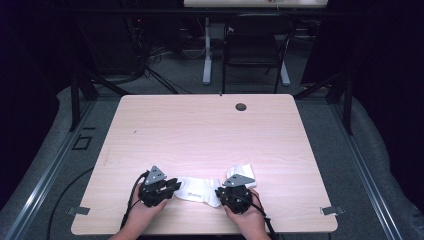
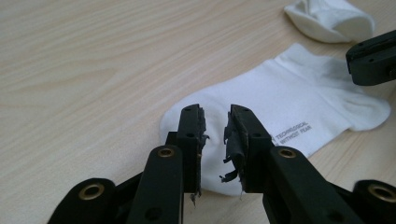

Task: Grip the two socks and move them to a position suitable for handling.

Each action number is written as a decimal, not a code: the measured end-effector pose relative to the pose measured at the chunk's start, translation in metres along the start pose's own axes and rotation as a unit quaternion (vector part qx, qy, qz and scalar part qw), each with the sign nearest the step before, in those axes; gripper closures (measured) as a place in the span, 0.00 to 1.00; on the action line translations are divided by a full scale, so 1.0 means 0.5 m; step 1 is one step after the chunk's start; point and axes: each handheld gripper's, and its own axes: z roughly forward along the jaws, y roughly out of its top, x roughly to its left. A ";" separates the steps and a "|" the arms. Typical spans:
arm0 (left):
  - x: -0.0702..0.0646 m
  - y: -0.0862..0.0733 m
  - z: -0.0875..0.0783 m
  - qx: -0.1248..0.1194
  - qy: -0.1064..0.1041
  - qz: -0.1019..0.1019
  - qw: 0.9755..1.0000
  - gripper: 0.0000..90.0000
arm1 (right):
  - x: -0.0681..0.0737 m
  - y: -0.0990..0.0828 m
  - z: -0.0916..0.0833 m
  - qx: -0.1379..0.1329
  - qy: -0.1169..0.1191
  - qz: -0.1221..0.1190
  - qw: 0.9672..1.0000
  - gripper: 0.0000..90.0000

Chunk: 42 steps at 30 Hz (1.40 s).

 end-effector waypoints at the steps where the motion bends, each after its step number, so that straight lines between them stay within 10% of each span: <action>1: 0.000 -0.002 0.004 0.003 0.001 -0.003 1.000 0.83 | 0.000 0.000 0.000 0.000 0.000 0.000 1.000 0.91; 42: -0.035 -0.031 0.012 0.033 -0.014 0.012 0.999 0.76 | -0.049 -0.015 -0.002 0.020 -0.022 0.013 0.999 0.92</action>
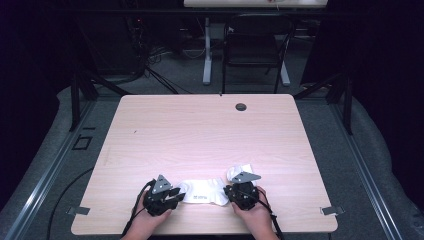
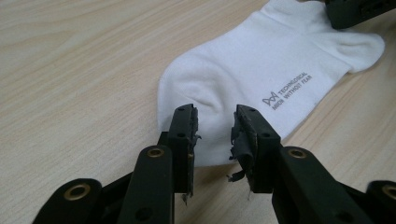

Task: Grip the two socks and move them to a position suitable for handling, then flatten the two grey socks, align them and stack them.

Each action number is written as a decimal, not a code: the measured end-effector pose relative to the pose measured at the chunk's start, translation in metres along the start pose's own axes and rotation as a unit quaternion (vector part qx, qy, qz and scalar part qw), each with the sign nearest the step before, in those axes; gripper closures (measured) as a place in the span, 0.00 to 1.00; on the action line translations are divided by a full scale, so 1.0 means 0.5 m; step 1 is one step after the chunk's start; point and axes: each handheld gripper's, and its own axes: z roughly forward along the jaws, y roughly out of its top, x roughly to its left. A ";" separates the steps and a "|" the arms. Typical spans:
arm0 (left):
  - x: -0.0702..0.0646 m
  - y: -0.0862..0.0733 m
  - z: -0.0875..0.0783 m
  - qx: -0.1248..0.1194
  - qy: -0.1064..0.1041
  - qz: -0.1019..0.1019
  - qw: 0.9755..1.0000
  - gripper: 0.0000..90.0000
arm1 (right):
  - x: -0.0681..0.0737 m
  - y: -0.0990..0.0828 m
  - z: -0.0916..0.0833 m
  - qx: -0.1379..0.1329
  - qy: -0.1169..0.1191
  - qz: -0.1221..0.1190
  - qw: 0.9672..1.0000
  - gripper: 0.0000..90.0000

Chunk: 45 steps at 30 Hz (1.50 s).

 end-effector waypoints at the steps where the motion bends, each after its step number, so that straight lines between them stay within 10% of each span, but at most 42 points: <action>1: 0.001 0.001 0.000 -0.001 -0.003 -0.001 1.000 0.75 | 0.001 0.001 0.000 -0.001 0.002 0.003 1.000 0.91; 31: 0.058 0.026 -0.033 -0.046 0.029 -0.021 0.998 0.62 | -0.040 0.024 -0.064 -0.061 -0.035 -0.002 0.998 0.78; 45: 0.060 0.026 -0.029 -0.044 0.031 -0.023 0.998 0.62 | -0.096 0.021 -0.093 -0.067 -0.060 0.034 0.995 0.78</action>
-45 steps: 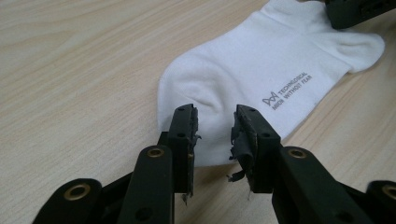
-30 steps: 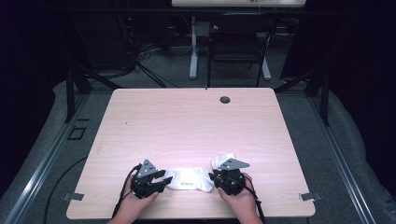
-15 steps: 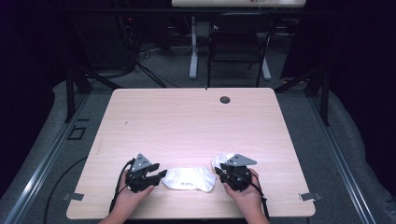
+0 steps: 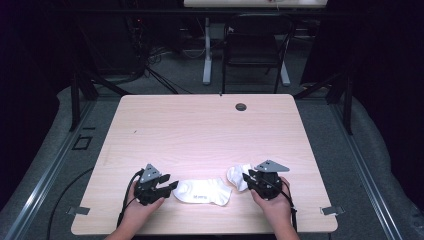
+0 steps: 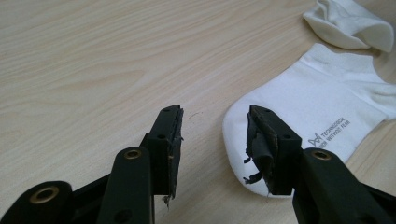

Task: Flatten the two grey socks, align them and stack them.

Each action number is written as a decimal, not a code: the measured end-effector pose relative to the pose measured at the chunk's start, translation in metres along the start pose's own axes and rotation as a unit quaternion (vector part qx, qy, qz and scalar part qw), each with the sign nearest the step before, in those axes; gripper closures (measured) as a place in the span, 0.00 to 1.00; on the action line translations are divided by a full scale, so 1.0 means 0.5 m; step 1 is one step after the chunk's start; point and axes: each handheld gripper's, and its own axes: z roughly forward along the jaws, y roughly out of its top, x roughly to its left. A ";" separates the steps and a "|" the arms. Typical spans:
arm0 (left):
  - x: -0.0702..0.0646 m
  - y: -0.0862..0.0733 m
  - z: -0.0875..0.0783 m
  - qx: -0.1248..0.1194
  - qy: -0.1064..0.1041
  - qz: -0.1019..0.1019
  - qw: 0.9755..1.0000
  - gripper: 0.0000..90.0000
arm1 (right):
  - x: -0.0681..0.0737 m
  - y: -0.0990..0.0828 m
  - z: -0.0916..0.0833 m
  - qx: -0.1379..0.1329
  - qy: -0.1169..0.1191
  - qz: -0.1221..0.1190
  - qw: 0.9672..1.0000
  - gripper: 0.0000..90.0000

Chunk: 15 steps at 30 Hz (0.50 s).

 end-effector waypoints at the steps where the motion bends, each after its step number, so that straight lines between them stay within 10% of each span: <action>1: 0.000 0.000 0.000 0.000 0.000 0.000 1.000 0.62 | -0.003 0.000 -0.001 0.006 -0.004 -0.004 1.000 0.78; 15: -0.003 0.000 0.001 0.000 -0.001 0.000 1.000 0.62 | 0.048 -0.001 0.039 0.023 0.031 -0.034 0.999 0.71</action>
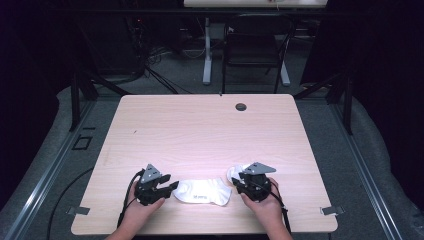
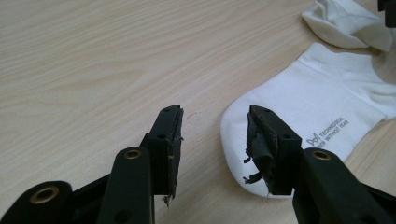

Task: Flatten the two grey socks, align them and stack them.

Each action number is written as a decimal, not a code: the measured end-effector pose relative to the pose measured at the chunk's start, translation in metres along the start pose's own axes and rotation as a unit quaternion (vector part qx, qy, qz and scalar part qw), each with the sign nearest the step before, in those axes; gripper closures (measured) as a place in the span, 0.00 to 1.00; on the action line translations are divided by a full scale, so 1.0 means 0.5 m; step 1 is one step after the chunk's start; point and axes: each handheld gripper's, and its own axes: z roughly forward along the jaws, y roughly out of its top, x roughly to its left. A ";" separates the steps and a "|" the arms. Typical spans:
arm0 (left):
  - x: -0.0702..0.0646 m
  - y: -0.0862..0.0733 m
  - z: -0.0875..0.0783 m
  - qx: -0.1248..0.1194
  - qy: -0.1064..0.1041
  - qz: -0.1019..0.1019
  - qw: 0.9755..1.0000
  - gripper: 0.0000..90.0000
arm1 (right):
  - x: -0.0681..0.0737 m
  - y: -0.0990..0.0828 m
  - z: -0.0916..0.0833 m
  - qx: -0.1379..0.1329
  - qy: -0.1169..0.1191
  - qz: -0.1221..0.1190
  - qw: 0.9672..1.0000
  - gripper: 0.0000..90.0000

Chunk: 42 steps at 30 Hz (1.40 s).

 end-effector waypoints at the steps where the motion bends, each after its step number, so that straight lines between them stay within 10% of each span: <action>1: 0.000 0.000 0.000 0.000 0.000 0.000 1.000 0.62 | 0.003 0.000 0.003 0.006 0.000 -0.003 1.000 0.70; 21: -0.010 0.004 0.009 0.002 -0.006 0.003 1.000 0.62 | 0.000 -0.006 0.030 0.046 -0.020 -0.005 0.999 0.96; 42: -0.047 -0.012 0.051 0.044 -0.030 0.049 0.997 0.66 | 0.001 0.023 0.065 0.056 -0.004 -0.014 0.998 0.98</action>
